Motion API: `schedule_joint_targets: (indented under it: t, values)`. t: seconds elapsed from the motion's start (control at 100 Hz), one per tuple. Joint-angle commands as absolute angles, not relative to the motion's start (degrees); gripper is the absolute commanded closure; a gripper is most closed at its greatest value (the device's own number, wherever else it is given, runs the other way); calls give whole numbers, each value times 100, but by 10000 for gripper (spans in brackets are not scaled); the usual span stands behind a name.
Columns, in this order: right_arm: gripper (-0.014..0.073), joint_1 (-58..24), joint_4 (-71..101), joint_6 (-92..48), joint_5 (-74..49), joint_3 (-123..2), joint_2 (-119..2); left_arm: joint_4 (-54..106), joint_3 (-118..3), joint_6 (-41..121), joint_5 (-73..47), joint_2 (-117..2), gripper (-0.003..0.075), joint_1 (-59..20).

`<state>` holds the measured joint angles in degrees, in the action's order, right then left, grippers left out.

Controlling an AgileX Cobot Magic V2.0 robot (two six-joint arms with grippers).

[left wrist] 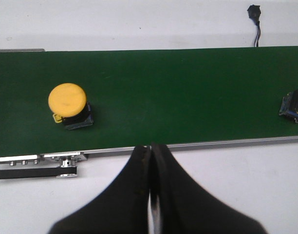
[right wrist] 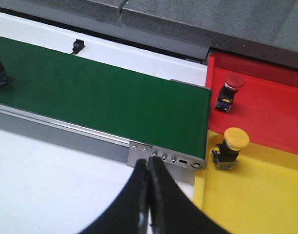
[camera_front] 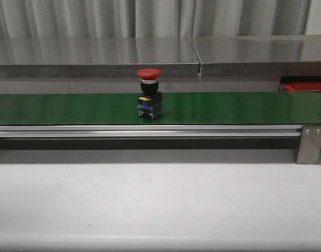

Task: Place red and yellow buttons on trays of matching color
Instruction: 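Set the yellow button on the belt's start and open the left gripper, then lower the right gripper onto the red button on the belt, grasp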

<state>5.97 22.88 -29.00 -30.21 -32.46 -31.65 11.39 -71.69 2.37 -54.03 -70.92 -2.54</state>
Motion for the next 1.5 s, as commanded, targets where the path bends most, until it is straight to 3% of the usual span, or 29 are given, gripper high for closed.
schedule_joint_targets:
  t: [0.0,0.7,1.08,1.21,1.4,1.49]
  values:
    - [668,582,2388,-2924,-2681,-3395,-3161,1202,-6931,227,-4940,-6547,741,-309]
    - [668,582,2628,-2924,-2699,-3465,-3257,1156,-5198,227,-4734,-3883,741,-309]
    - [659,212,2603,-2924,-3405,-4918,-4963,1156,-5198,227,-4745,-3857,741,-309]
    - [549,71,2609,-2924,-3529,-5349,-5625,1156,-5198,227,-4745,-3868,741,-309]
    - [176,-252,2617,-2924,-3562,-5847,-6381,1156,-5198,227,-4745,-3868,741,-309]
    - [44,-467,2617,-2924,-3573,-6093,-6741,1156,-5198,227,-4745,-3868,741,-309]
